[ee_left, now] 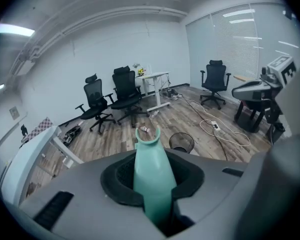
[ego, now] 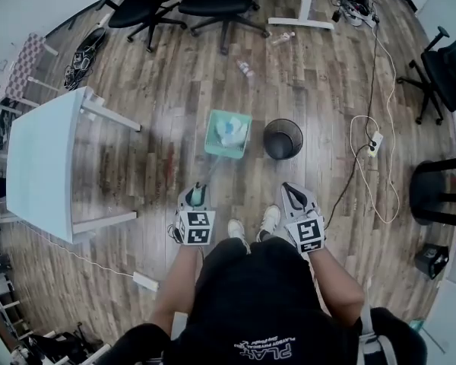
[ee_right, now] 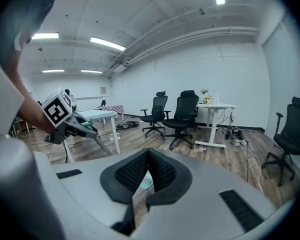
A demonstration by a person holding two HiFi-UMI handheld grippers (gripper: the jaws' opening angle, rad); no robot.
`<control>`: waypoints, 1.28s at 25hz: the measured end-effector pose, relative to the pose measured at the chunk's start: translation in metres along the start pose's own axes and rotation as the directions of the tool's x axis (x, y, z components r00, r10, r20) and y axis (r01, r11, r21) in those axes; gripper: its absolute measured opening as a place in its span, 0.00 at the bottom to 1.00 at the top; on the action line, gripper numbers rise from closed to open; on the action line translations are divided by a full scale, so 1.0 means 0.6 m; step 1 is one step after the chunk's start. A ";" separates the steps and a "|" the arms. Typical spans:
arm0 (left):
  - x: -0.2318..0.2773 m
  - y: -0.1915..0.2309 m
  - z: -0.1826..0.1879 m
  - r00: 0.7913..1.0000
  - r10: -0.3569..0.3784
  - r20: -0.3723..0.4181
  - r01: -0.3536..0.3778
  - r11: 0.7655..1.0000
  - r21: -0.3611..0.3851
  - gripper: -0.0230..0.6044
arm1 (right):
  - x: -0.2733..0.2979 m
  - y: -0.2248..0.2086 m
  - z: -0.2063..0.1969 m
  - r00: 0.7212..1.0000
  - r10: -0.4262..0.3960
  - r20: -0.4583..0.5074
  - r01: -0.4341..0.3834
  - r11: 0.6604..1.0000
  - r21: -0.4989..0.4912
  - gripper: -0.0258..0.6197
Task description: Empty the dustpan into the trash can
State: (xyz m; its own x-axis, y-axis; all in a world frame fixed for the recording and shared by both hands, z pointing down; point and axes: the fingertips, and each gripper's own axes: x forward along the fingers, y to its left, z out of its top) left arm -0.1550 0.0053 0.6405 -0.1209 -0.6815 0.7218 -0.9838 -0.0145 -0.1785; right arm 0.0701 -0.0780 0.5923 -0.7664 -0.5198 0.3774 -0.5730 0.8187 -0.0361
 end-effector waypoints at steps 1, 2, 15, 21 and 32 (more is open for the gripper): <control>-0.007 -0.005 0.005 1.000 -0.007 0.010 0.007 1.000 0.030 0.19 | -0.011 -0.002 -0.007 1.000 -0.018 0.000 0.018 1.000 0.015 0.07; -0.014 -0.010 0.010 1.000 -0.015 0.021 0.013 0.998 0.063 0.19 | -0.020 -0.004 -0.013 0.999 -0.037 0.004 0.037 0.999 0.036 0.07; -0.042 -0.089 0.053 0.980 -0.143 0.141 0.035 0.811 0.584 0.19 | -0.088 -0.005 0.003 0.951 -0.308 0.027 0.301 0.942 0.149 0.07; -0.035 -0.125 0.056 0.972 -0.183 0.144 0.015 0.666 0.746 0.20 | -0.125 0.027 0.028 0.937 -0.346 0.053 0.338 0.933 0.123 0.07; -0.023 -0.159 0.061 0.966 -0.218 0.138 -0.035 0.419 0.907 0.20 | -0.156 0.080 0.042 0.926 -0.372 0.060 0.367 0.927 0.080 0.07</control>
State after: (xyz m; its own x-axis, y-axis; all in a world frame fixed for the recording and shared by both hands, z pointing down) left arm -0.0544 -0.0107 0.6231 0.1162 -0.7564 0.6437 -0.2882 -0.6459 -0.7069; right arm 0.1071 0.0036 0.5321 -0.5139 -0.8009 0.3072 -0.8357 0.5483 0.0315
